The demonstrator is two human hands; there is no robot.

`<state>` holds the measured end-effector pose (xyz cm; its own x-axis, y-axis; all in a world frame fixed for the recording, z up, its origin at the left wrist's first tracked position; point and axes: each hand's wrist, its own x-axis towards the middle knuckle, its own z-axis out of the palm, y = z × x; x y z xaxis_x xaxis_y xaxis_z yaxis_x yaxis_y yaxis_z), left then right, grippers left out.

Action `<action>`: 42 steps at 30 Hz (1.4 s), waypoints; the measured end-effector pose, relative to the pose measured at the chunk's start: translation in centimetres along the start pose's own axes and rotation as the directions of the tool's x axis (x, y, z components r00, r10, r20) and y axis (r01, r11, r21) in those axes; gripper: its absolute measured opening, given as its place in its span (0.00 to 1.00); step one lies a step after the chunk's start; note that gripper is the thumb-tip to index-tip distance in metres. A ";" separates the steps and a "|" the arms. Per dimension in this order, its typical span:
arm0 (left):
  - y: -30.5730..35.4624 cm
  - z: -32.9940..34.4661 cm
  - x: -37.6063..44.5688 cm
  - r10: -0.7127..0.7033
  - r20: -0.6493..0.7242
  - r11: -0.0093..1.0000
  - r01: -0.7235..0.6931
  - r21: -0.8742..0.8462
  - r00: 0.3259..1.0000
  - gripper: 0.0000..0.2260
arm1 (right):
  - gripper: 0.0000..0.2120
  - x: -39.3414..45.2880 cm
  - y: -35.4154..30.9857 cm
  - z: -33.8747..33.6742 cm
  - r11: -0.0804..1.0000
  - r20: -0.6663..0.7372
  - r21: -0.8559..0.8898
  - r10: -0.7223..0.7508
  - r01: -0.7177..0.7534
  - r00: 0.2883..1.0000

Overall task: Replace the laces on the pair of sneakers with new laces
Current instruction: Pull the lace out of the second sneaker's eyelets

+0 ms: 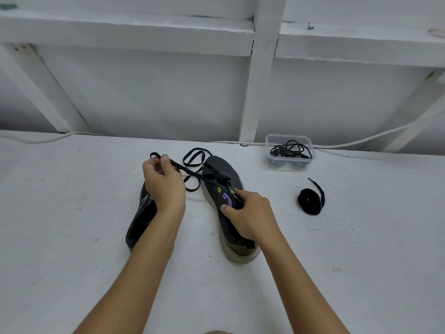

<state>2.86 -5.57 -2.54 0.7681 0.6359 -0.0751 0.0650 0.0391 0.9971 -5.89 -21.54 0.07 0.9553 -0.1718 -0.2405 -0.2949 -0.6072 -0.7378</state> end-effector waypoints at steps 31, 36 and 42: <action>-3.0 0.7 -2.6 -0.160 0.523 0.943 -0.027 0.333 0.837 0.05 | 0.07 7.9 -0.5 -0.6 0.941 0.034 -0.252 -0.224 0.225 0.974; -3.1 0.7 -2.7 -0.147 0.530 0.946 -0.039 0.323 0.835 0.05 | 0.07 8.0 0.4 0.0 0.917 0.071 -0.286 -0.268 0.277 0.961; -2.5 0.3 -3.0 -0.096 0.572 0.933 -0.127 0.338 0.814 0.03 | 0.06 8.3 0.8 0.5 0.901 0.069 -0.312 -0.293 0.300 0.953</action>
<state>0.59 -7.85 -4.83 0.9838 0.0728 -0.1638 0.1783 -0.3045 0.9357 1.83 -23.08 -2.82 0.9961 0.0680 -0.0565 0.0268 -0.8410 -0.5404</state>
